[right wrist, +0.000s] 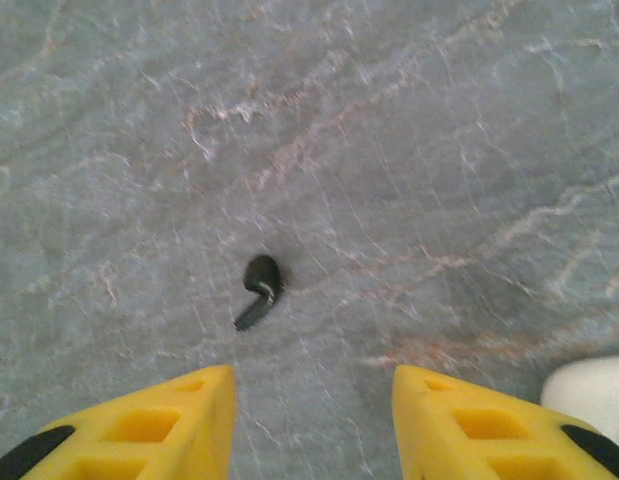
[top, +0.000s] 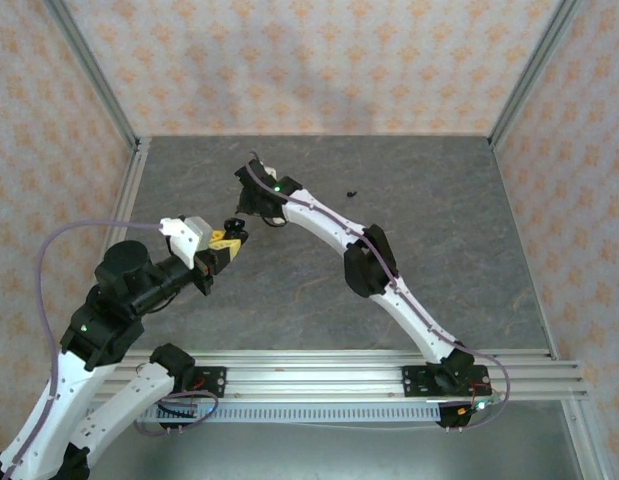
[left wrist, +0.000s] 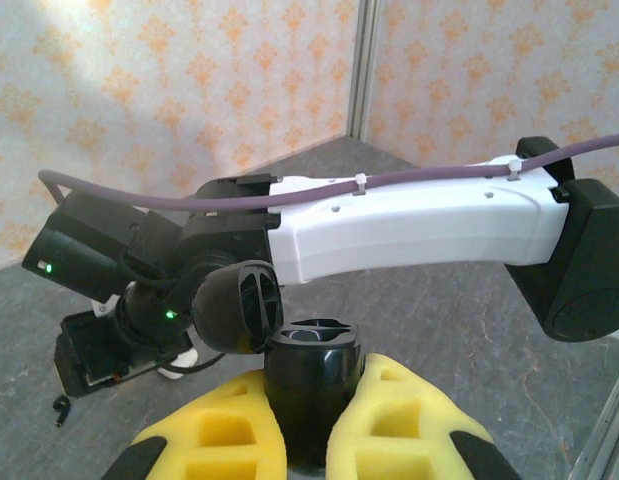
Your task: Insert wireless bluetooth earbuds into charging case
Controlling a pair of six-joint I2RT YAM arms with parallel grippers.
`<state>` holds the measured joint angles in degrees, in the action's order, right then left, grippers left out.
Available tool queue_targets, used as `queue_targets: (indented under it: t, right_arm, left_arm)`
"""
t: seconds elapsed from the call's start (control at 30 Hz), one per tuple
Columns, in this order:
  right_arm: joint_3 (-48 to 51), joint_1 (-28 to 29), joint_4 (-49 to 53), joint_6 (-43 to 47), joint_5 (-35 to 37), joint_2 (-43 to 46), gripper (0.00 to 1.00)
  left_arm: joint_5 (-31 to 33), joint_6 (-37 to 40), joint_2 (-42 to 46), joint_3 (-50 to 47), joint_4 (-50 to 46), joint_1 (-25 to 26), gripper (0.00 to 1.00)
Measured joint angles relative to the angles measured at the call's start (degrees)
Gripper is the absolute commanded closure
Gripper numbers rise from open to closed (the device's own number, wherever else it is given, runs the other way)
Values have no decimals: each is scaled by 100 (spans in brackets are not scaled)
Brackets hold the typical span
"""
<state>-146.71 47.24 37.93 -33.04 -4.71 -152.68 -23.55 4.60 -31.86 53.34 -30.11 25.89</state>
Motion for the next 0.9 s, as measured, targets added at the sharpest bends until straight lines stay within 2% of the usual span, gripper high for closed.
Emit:
queue_targets:
  t: [0.43,0.67,0.9]
  right_arm:
    - [-92,-2,-1486,-345,46,-734,54]
    - [-341,24,-1945,-597,4,-953,56]
    - [-396,79,-2048,-481,39,-1088,56]
  left_arm:
    - [4,2,140,-59,-33,0,100]
    - [28,2,345,-72,-68,0,100]
    - [48,0,413,-131,-142,0,100]
